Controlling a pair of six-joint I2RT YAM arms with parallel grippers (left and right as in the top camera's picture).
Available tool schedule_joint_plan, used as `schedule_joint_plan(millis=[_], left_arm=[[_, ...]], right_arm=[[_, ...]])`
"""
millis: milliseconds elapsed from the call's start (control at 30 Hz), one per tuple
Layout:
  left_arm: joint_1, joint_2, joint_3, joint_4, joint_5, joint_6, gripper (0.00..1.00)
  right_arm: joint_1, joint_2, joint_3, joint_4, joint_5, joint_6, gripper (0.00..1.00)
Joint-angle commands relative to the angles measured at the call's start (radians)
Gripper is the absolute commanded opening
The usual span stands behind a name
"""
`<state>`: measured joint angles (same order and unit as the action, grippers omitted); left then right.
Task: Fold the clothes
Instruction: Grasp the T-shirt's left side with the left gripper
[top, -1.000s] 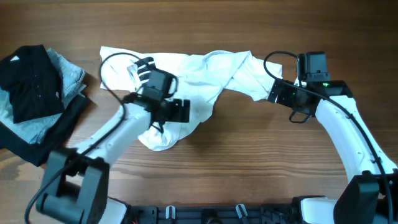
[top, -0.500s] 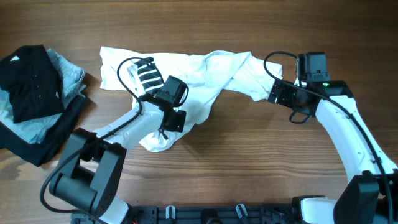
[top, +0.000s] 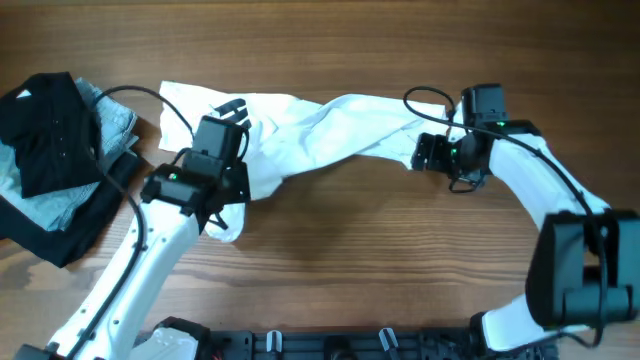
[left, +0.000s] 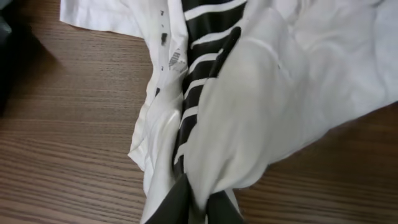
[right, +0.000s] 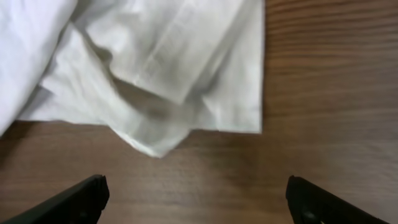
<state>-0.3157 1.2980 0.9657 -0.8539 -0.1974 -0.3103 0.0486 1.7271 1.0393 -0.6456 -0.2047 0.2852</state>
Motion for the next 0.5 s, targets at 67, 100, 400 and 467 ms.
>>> schedule_joint_plan(millis=[67, 100, 400, 467], left_arm=[[0.006, -0.003, 0.014, 0.0, 0.036, -0.039, 0.12], [0.006, -0.003, 0.014, 0.0, 0.036, -0.039, 0.12], [0.006, -0.003, 0.014, -0.001, 0.036, -0.039, 0.13], [0.006, -0.003, 0.014, -0.001, 0.039, -0.039, 0.22]], right_arm=[[0.001, 0.068, -0.001, 0.107, -0.158, 0.051, 0.88], [0.002, 0.073, -0.001, 0.122, -0.176, 0.058, 0.86], [0.006, 0.078, -0.001, 0.174, -0.161, 0.141, 0.66], [0.006, 0.085, -0.001, 0.161, -0.161, 0.141, 0.73]])
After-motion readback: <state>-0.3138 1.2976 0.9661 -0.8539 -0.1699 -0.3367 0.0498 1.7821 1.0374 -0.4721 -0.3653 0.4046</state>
